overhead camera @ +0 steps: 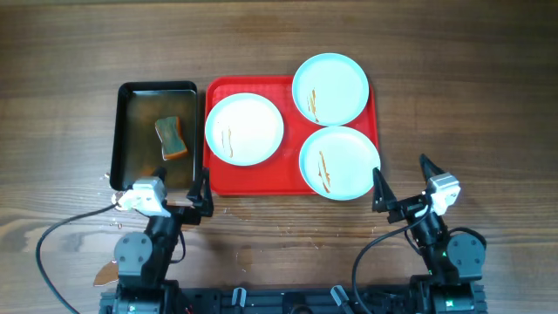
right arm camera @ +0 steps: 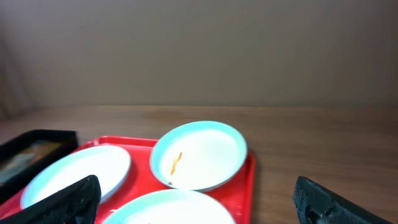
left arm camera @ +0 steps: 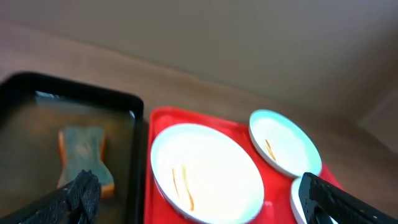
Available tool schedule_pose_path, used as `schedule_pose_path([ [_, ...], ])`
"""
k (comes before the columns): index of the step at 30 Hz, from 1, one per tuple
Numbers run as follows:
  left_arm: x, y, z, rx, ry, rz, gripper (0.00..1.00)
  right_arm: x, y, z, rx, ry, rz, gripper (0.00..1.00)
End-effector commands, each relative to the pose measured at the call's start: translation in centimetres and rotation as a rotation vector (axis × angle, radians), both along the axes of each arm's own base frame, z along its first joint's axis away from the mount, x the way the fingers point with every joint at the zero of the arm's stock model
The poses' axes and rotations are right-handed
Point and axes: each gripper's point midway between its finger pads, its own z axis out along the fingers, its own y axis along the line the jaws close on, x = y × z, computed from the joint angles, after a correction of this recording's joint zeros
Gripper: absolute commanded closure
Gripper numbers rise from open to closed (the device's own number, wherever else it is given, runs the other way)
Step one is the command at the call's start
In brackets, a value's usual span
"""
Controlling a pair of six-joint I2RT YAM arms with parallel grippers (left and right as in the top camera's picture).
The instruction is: Clean dirty plates on tray and stack at the side
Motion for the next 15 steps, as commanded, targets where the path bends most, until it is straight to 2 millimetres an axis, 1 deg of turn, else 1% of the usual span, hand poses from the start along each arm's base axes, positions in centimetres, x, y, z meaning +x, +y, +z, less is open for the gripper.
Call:
schedule_pose_path([
  [1, 0.1, -0.8, 3.7, -0.029, 0.022, -0.047, 0.0, -0.9, 2.5, 3.4, 0.05, 0.002, 0.157, 0.0],
  [3, 0.7, -1.1, 5.1, -0.029, 0.076, -0.057, 0.0, -1.0, 4.0, 4.7, 0.05, 0.039, 0.252, 0.0],
  [5, 1.7, -1.6, 6.5, -0.033, 0.141, -0.086, 0.0, -0.2, 4.7, 5.9, 0.048, 0.083, 0.301, 0.0],
  [7, 3.1, -2.0, 7.6, -0.03, 0.224, -0.107, 0.0, 1.3, 5.2, 7.4, 0.055, 0.158, 0.324, 0.0],
  [9, 4.3, -2.1, 8.2, -0.031, 0.318, -0.106, 0.0, 2.7, 5.2, 8.5, 0.053, 0.233, 0.324, 0.0],
  [11, 5.6, -2.2, 8.6, -0.021, 0.449, -0.106, 0.0, 4.3, 5.7, 9.8, 0.038, 0.304, 0.337, 0.0],
  [12, 6.2, -2.2, 8.9, -0.004, 0.513, -0.112, 0.0, 5.2, 6.2, 10.1, 0.031, 0.358, 0.353, 0.0],
  [13, 6.8, -2.1, 9.2, 0.014, 0.589, -0.117, 0.0, 6.4, 6.9, 10.0, 0.033, 0.439, 0.366, 0.0],
  [15, 7.6, -2.2, 9.7, 0.057, 0.695, -0.141, 0.0, 7.9, 8.5, 9.5, 0.031, 0.544, 0.405, 0.0],
])
